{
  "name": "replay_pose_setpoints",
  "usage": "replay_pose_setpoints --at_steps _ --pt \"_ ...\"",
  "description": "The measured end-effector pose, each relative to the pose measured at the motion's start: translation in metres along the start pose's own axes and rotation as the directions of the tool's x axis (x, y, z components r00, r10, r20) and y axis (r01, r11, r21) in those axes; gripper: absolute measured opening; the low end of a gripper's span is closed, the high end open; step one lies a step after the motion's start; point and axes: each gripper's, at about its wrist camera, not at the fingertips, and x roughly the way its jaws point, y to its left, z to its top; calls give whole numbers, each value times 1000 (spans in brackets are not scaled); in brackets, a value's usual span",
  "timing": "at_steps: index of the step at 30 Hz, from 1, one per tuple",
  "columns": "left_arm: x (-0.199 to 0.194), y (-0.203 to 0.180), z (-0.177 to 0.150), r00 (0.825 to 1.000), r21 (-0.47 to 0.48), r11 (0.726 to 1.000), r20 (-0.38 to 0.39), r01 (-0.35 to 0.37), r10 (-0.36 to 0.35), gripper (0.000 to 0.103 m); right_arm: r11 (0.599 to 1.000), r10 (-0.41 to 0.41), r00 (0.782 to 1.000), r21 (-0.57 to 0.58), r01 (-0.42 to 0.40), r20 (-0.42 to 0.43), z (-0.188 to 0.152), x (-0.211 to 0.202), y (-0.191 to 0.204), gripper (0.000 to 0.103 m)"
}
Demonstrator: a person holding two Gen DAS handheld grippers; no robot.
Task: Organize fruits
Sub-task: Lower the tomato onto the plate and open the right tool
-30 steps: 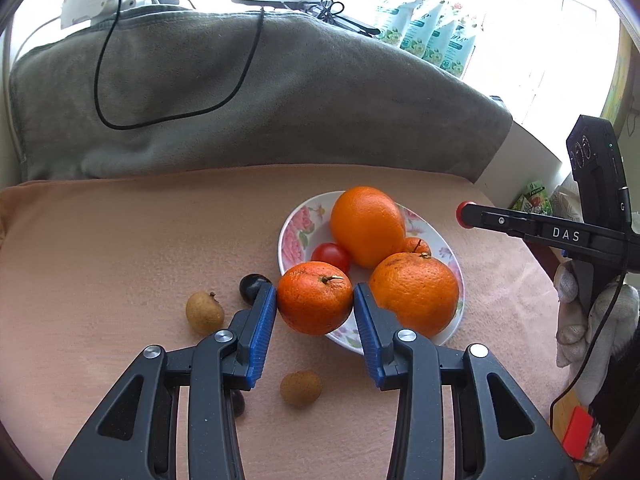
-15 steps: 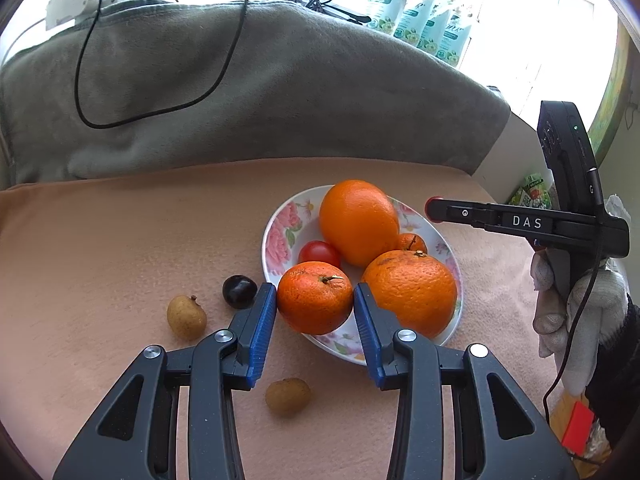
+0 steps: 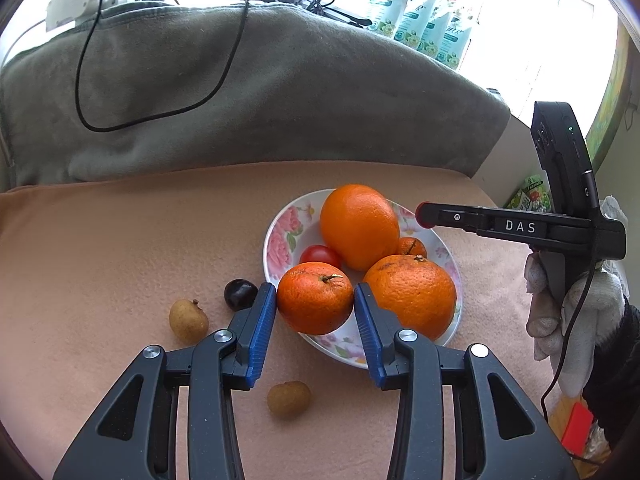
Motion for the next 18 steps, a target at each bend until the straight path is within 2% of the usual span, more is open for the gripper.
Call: replay_pose_setpoints --at_steps 3,4,6,8,9,12,13,14,18 --pt "-1 -1 0 1000 3 1000 1 3 -3 39 1000 5 1000 3 -5 7 0 -3 0 33" --pt "-1 -1 0 1000 3 1000 2 2 -2 39 1000 6 1000 3 -6 11 -1 -5 0 44" --pt "-2 -2 0 1000 5 1000 7 4 -4 39 1000 6 1000 2 -6 25 -1 -8 0 60" --pt "-5 -1 1 1000 5 1000 14 4 -4 41 1000 9 1000 0 -9 29 -1 -11 1 62" --pt "-5 -2 2 1000 6 1000 19 2 -2 50 1000 9 999 1 -9 31 -1 -12 1 62" --pt "-9 -2 3 1000 11 1000 31 1 -1 59 1000 8 999 1 -8 43 -2 -16 2 68" --pt "-10 -2 3 999 12 1000 34 -5 5 67 1000 8 999 0 -8 48 -2 -17 3 71" --pt "-12 -3 4 999 12 1000 39 -12 11 71 1000 7 999 0 -7 52 -2 -18 3 75" --pt "-14 -4 4 999 16 1000 44 -22 21 73 1000 20 997 -3 -20 75 -2 -25 7 85"
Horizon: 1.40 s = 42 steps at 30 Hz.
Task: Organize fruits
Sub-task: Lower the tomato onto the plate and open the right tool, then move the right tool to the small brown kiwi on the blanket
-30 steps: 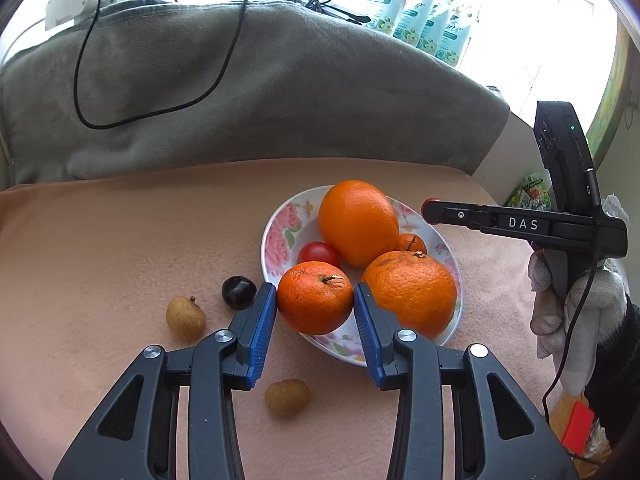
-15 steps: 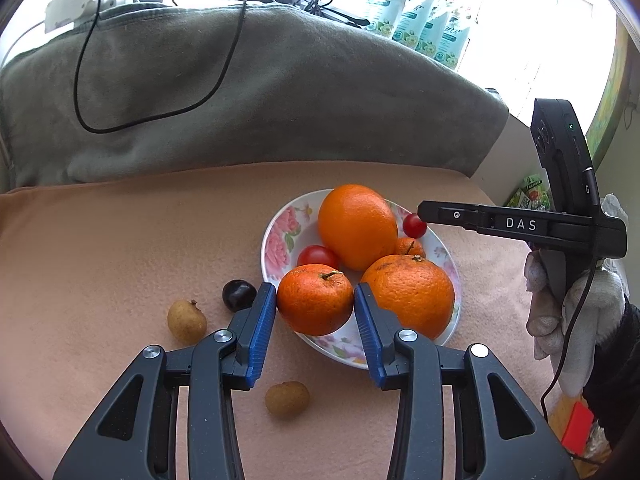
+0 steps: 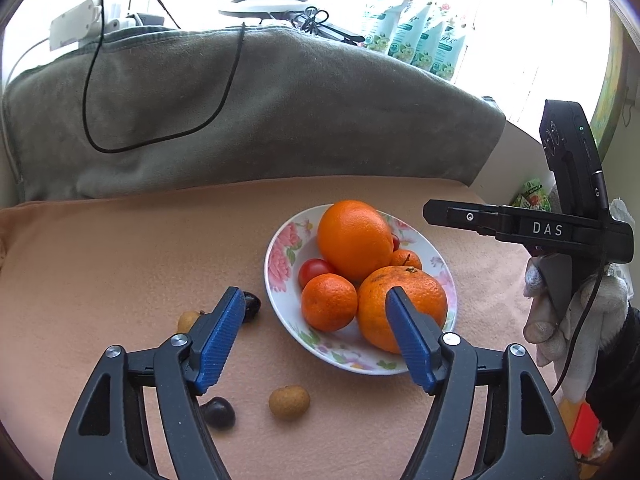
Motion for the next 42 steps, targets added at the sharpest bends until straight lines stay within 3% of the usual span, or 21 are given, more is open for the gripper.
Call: replay_pose_setpoints --at_steps 2,27,32,42 --pt "-2 0 0 1000 1 1000 1 -4 4 73 1000 -1 1000 -7 1 10 0 -4 3 89" --pt "-21 12 -4 999 -13 1000 34 -26 26 73 998 19 995 -65 -13 97 -15 -41 42 89" --pt "-28 30 -5 998 -43 998 45 -40 42 73 995 39 993 -92 -29 110 -22 -48 56 89" --pt "-51 91 -12 992 -150 983 58 -103 112 73 978 149 986 -158 -136 75 -40 -52 92 89"
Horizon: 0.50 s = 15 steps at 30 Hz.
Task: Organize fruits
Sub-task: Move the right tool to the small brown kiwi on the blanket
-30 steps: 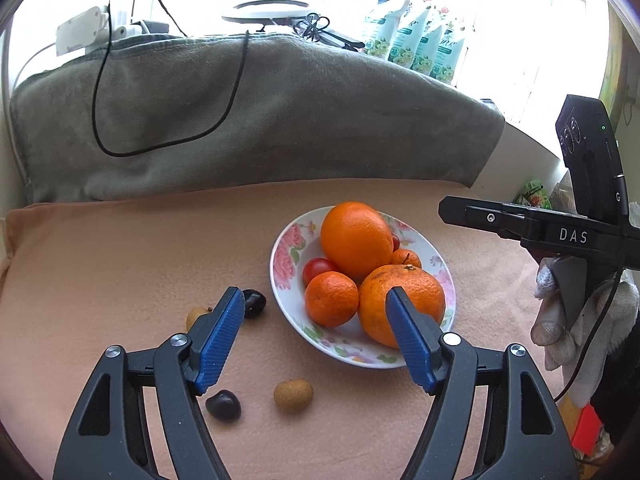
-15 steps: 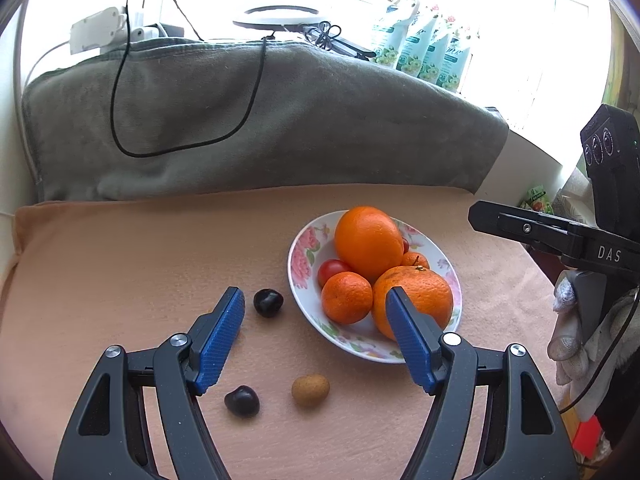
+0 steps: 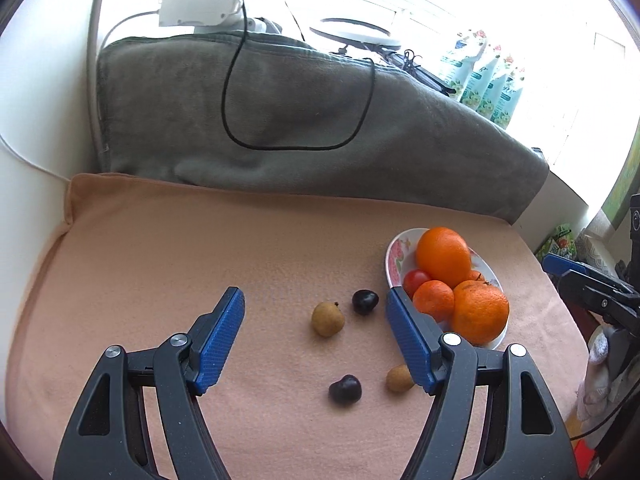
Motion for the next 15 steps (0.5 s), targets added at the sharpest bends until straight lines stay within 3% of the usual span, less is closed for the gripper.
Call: replay_pose_setpoints --at_steps 11,15 --pt "2 25 -9 1000 -40 999 -23 2 -3 72 992 66 994 -99 -75 -89 -29 21 47 88" --pt "7 23 -11 999 -38 999 -38 27 -28 67 989 65 986 -120 -84 -153 -43 37 56 71"
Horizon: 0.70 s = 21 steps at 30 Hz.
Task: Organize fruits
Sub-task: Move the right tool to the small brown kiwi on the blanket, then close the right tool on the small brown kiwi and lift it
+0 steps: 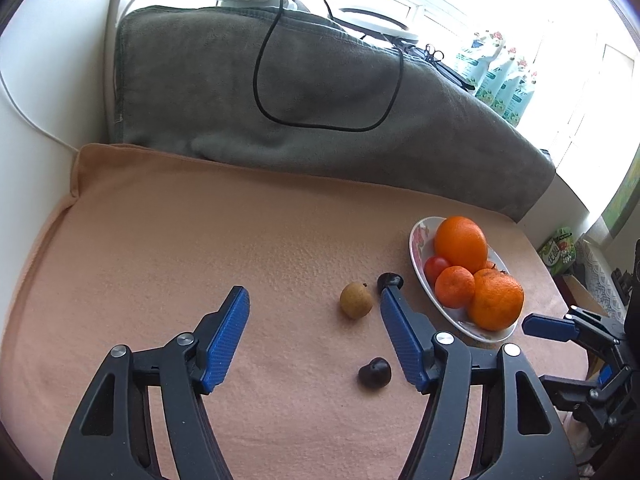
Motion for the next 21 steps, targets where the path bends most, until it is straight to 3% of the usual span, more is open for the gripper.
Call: replay_pose_setpoints --at_steps 5,11,21 --pt "9 -5 -4 999 0 1000 -25 28 -27 61 1000 -15 999 -5 15 -52 -7 22 6 53" --pt "20 -11 -7 996 2 998 -55 67 -67 55 998 -56 994 9 57 -98 -11 48 5 42" --pt "43 -18 -6 990 14 995 -100 103 -101 47 994 -97 988 34 102 -117 -11 67 0 40"
